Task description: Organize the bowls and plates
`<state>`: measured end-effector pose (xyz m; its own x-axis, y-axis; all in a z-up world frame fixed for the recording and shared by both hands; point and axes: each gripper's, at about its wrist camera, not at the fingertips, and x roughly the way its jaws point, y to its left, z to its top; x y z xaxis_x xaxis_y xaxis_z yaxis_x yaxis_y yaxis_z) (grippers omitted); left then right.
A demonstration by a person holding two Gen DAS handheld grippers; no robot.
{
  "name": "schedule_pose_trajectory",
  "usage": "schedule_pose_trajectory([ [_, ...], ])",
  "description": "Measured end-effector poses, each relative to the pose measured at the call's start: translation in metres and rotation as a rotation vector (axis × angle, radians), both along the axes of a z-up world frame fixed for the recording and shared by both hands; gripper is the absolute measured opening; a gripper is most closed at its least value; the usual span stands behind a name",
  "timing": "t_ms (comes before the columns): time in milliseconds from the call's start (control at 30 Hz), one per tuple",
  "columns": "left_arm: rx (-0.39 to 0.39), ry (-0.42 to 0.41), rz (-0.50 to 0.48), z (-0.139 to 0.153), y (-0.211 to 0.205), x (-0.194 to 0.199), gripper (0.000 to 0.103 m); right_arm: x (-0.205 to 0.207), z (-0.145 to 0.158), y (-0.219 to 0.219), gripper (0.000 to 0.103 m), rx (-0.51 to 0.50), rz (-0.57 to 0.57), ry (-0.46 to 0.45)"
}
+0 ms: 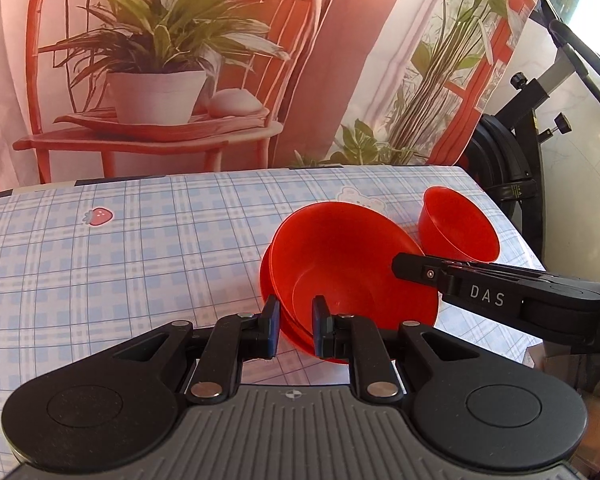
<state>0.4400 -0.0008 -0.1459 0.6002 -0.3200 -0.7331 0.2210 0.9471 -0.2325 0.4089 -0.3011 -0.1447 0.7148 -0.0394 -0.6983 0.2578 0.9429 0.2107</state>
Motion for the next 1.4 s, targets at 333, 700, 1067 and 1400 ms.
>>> schedule_pose_trajectory([
  [333,0.046,-0.002,-0.006,-0.004,-0.007,0.005,0.021,0.004,-0.008,-0.005,0.006,-0.013,-0.011,0.009],
  [700,0.048,-0.037,0.042,0.009,-0.007,0.001,0.053,-0.017,0.005,-0.02,0.017,-0.045,0.008,-0.035],
  [1067,0.015,-0.117,-0.002,0.026,-0.059,-0.01,0.053,-0.062,0.012,-0.086,0.017,-0.122,-0.049,-0.066],
  [1400,-0.031,-0.105,0.049,0.021,-0.094,-0.009,0.053,-0.079,0.012,-0.134,0.018,-0.121,-0.073,-0.115],
])
